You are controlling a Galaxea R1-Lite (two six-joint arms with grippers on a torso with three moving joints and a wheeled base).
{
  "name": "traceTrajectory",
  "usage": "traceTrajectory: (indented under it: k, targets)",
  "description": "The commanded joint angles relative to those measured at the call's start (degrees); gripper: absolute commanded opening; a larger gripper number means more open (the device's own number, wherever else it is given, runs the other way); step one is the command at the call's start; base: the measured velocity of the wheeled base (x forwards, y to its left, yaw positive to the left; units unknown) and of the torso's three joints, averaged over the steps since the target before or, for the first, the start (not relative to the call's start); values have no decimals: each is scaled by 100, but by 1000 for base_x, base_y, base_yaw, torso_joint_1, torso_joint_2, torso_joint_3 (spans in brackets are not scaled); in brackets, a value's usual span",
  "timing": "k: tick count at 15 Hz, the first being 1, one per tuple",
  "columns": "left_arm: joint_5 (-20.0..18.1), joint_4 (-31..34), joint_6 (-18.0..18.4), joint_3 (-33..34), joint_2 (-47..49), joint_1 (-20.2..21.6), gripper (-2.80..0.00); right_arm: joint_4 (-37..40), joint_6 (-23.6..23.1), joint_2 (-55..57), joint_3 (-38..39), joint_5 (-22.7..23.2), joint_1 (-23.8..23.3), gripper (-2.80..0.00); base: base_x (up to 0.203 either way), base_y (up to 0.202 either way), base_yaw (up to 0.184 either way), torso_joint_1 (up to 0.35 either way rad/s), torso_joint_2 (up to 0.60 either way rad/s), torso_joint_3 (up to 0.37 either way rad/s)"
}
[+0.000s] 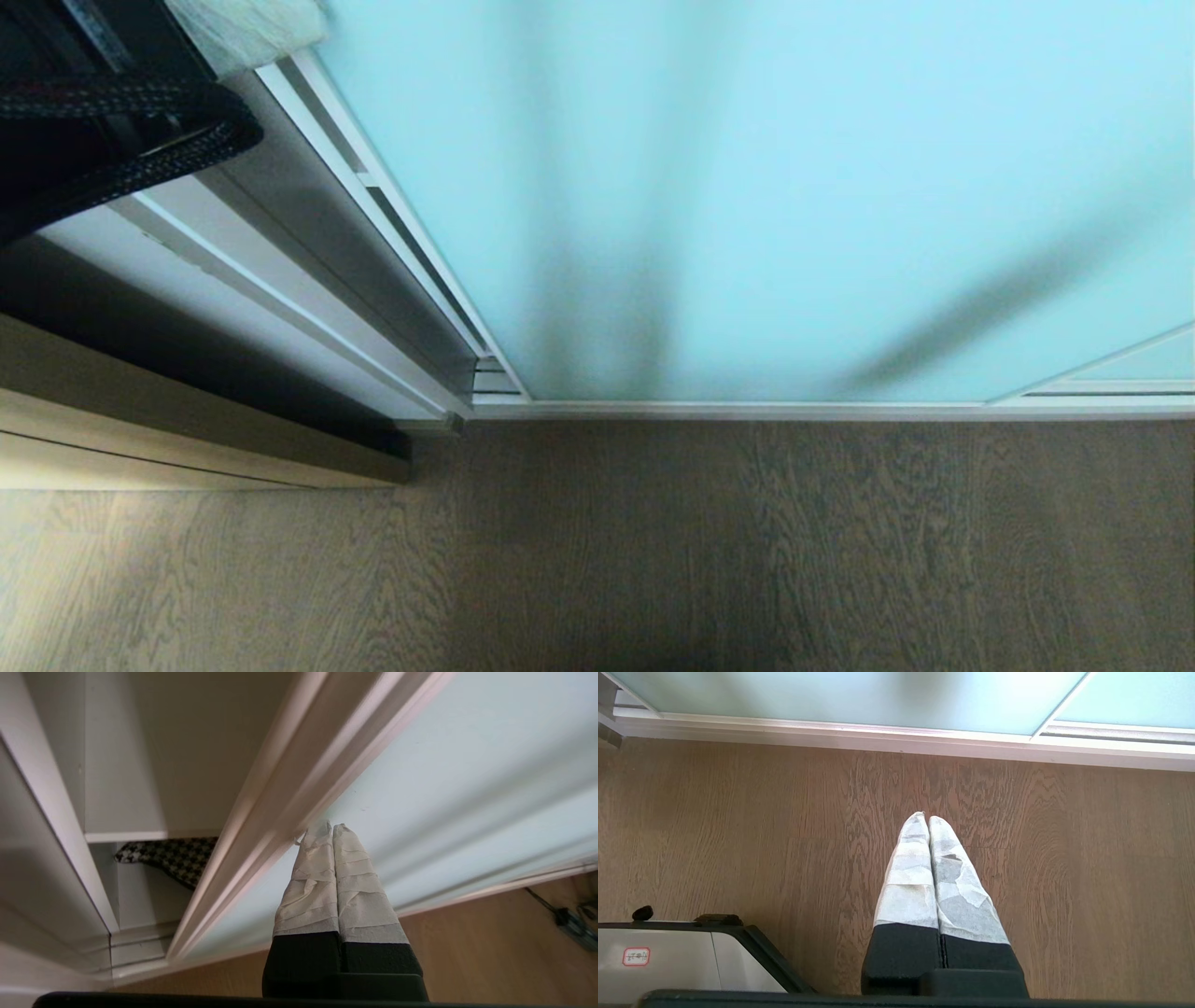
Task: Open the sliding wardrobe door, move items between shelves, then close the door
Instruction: Close the door
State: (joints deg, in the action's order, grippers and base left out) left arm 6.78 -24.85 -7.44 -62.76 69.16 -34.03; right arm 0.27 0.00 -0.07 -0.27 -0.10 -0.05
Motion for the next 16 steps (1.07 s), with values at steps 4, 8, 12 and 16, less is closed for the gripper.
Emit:
traceTrajectory:
  k: [4, 8, 12, 16]
  targets:
    - [14, -254, -30, -35, 326, 230, -280, 0, 0, 7, 0, 1, 4, -280, 0, 0, 0, 0, 0, 0]
    - [34, -257, -6, -35, 274, 407, -280, 0, -9, 7, 0, 1, -1, -280, 0, 0, 0, 0, 0, 0]
    - [147, -249, 31, -1, 86, 453, -280, 0, 0, 7, 0, 1, -4, -280, 0, 0, 0, 0, 0, 0]
    - [149, -198, 67, 9, -140, 518, -280, 0, 0, 7, 0, 1, 4, -280, 0, 0, 0, 0, 0, 0]
